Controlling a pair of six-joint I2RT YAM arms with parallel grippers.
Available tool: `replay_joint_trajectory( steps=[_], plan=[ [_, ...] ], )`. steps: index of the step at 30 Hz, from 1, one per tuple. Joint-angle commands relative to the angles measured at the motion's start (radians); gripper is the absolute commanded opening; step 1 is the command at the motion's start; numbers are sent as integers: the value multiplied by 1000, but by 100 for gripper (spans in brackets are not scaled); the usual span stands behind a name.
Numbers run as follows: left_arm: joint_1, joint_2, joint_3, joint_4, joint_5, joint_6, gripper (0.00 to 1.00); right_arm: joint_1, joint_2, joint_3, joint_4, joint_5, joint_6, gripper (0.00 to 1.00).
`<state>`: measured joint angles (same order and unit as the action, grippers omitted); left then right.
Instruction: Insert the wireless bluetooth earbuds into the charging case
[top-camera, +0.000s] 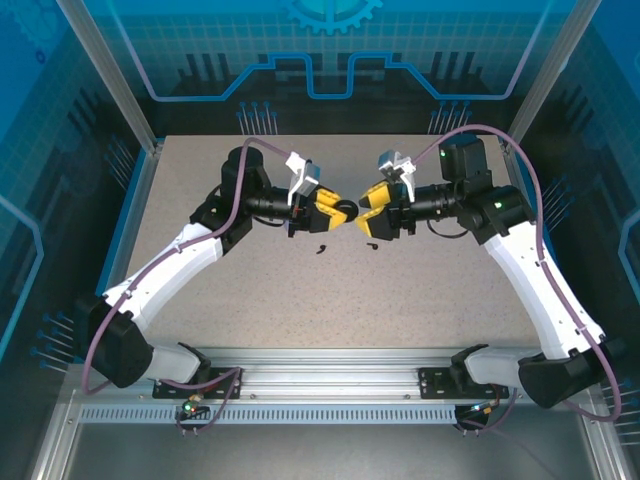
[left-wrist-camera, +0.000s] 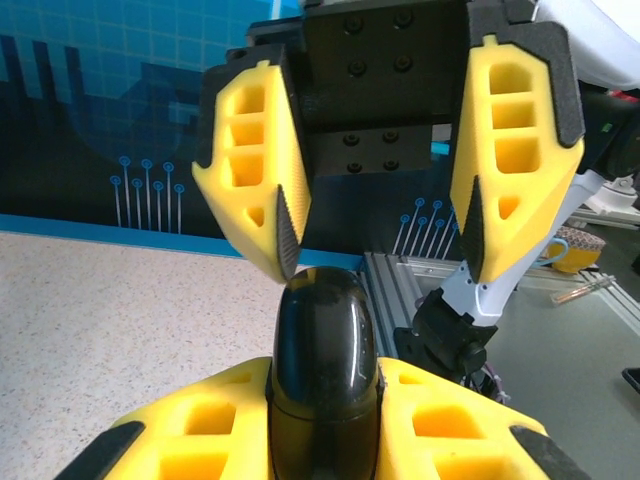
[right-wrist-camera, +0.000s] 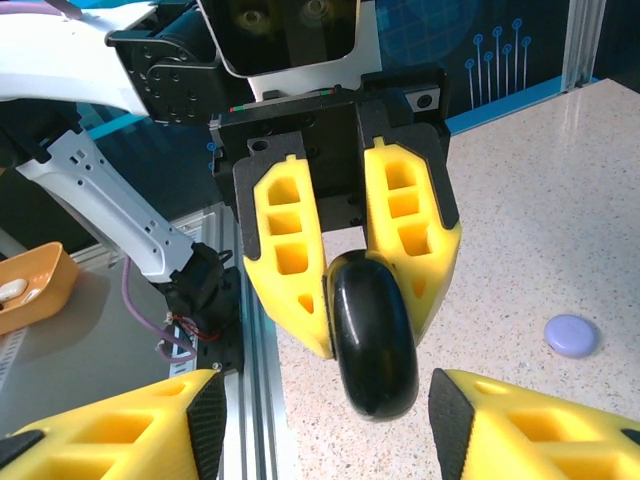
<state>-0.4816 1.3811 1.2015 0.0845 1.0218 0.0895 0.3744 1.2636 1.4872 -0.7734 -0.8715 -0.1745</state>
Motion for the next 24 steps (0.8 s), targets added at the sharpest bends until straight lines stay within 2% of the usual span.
replay_joint_trajectory(
  steps=[1, 24],
  plan=[
    [-13, -9, -4, -28, 54, 56, 2, 21, 27, 48, -33, -4, -28, 58],
    [-25, -19, 19, -72, 97, 73, 2, 50, 83, 79, -63, 68, -41, 58]
  ],
)
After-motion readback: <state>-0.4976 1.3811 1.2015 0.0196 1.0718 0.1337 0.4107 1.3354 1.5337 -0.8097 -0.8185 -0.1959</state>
